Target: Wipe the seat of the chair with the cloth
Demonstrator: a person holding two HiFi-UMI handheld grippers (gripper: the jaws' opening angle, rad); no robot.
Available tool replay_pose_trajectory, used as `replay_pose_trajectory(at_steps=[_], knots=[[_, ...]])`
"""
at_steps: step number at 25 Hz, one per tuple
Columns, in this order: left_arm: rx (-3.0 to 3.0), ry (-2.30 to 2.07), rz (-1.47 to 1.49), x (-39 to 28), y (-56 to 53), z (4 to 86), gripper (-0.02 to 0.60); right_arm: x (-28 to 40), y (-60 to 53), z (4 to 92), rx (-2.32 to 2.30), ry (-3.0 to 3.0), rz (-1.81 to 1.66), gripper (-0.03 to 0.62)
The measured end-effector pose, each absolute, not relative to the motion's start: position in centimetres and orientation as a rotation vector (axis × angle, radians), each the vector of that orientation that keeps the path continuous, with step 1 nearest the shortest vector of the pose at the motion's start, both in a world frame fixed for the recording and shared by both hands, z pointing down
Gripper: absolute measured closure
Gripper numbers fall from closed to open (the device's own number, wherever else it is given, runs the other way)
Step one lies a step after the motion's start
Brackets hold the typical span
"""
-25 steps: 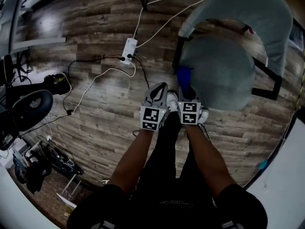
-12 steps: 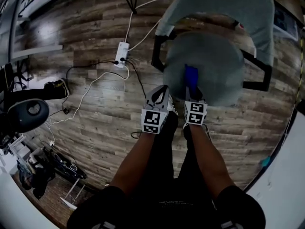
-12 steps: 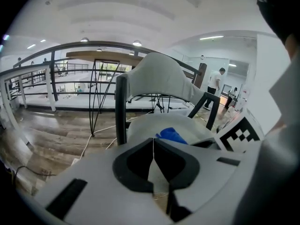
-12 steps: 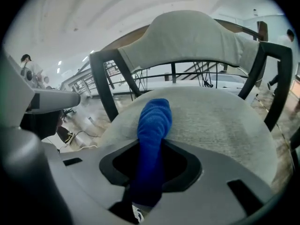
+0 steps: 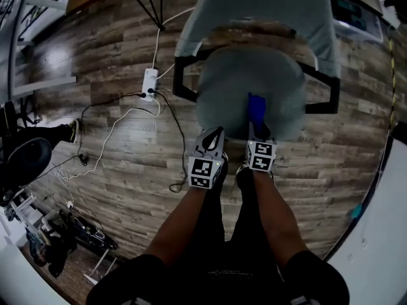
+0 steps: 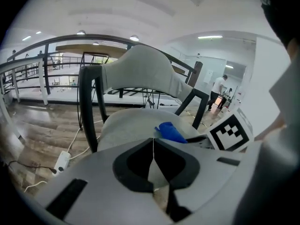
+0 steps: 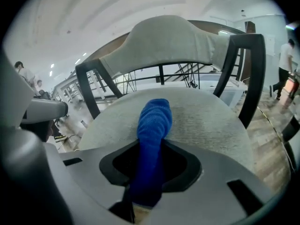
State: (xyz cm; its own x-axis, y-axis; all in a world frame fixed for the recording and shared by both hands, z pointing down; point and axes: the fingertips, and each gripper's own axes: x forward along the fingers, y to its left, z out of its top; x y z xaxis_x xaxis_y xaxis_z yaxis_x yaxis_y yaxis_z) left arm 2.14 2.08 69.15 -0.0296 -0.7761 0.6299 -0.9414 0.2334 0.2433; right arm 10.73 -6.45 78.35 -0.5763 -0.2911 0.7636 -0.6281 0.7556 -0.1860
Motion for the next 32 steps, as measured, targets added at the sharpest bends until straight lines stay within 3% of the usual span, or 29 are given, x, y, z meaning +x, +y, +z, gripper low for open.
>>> replay_pose_trajectory(at_steps=[14, 32], knots=[[1.656, -1.774, 0.337, 8.3, -0.6, 69.1, 0.571, 18.3, -11.0, 78.3, 0.823, -2.170, 0.590, 0.481], [1.683, -1.780, 0.372, 10.7, -2.4, 68.5, 0.571, 25.3, -15.6, 79.0, 0.993, -2.131, 0.598, 0.480]])
